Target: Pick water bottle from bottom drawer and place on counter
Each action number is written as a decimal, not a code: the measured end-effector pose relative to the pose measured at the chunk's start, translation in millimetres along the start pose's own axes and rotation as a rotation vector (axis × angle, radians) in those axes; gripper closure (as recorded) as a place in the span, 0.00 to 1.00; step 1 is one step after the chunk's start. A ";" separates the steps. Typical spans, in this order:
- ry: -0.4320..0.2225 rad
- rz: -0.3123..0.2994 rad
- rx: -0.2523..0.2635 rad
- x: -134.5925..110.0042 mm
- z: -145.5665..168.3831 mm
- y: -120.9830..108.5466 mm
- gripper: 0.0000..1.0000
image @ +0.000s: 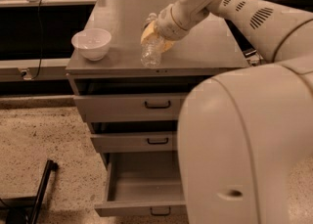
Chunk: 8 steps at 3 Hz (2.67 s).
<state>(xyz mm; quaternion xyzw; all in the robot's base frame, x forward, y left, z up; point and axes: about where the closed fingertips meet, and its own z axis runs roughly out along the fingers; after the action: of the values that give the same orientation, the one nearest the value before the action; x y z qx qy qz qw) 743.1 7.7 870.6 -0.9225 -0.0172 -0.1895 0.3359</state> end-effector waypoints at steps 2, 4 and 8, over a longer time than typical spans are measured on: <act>-0.021 -0.019 -0.031 22.1 1.8 -3.4 0.59; -0.036 0.058 -0.024 20.8 25.8 6.3 0.11; -0.039 0.048 0.015 28.5 1.8 -0.8 0.00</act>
Offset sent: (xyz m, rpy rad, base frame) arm 0.0153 -0.0022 0.0025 -0.0353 0.0166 0.0062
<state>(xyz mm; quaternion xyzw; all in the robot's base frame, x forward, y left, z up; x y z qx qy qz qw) 770.1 6.8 880.1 -0.9236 -0.0030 -0.1630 0.3470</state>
